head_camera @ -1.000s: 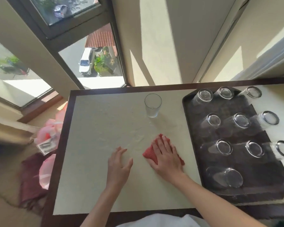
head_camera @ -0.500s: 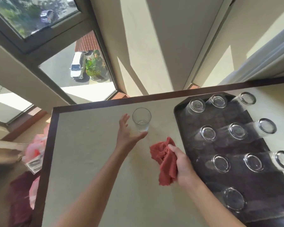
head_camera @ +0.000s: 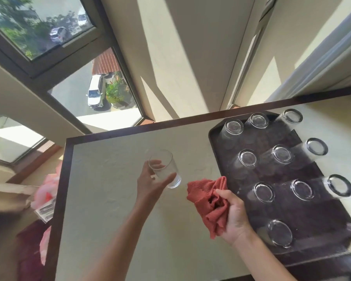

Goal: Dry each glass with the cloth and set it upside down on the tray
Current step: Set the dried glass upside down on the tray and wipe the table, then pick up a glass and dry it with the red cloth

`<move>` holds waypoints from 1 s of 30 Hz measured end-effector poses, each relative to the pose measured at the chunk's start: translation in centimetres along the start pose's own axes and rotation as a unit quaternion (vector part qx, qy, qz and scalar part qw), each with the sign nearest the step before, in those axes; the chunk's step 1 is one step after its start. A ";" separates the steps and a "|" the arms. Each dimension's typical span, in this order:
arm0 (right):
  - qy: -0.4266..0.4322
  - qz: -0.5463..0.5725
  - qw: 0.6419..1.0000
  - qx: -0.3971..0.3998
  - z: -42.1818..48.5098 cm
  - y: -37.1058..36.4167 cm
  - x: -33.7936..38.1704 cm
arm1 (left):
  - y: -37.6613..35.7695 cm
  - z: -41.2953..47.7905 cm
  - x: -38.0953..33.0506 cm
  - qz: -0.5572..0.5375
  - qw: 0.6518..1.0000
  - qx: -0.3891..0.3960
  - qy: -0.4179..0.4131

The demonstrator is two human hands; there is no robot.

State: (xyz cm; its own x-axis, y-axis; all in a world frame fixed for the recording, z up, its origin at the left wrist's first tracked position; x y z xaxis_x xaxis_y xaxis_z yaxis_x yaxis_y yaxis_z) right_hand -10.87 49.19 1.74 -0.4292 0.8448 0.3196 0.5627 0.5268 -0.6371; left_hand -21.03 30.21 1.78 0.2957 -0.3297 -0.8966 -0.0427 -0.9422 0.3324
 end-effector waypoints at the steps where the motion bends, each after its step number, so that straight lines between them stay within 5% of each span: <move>1: -0.007 0.001 1.000 -0.007 -0.3 0.2 -0.2 | 0.4 -1.7 -0.3 -0.022 1.000 0.008 0.003; 5: -0.053 -0.002 0.999 0.001 -2.6 -0.5 -1.4 | 1.4 -8.2 -2.5 -0.133 0.990 0.050 0.000; 10: -0.054 -0.137 0.989 0.031 -5.1 -1.5 -3.2 | 0.9 -11.4 -4.3 -0.177 0.980 0.084 -0.016; 16: -0.037 0.013 0.998 0.058 -7.1 -1.9 -3.4 | -0.3 -13.0 -1.6 -0.134 0.987 0.062 0.069; 19: 0.013 -0.081 0.990 0.112 -7.6 -2.8 -3.5 | -0.4 -14.1 -0.4 -0.104 0.989 0.076 0.070; 25: 0.092 -0.100 0.989 0.058 -7.1 -5.0 -3.0 | -1.6 -15.5 -3.1 -0.112 0.984 0.138 0.010; 30: 0.148 -0.303 0.938 0.082 -8.1 -5.9 -4.6 | -0.5 -13.5 -4.1 -0.117 0.991 0.069 0.001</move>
State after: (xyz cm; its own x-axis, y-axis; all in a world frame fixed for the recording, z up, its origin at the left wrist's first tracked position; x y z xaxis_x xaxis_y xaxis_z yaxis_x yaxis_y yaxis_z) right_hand -6.52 43.01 9.68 -0.4061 0.3968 0.8232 0.1528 0.9176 -0.3669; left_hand -9.34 32.81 9.23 0.3140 -0.1019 -0.9439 -0.1024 -0.9921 0.0730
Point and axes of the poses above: each hand's wrist, its own z-axis towards the middle knuckle, its own y-axis out of the back of the hand, x = y × z, the point moved 4 cm from there along z, towards the middle knuckle
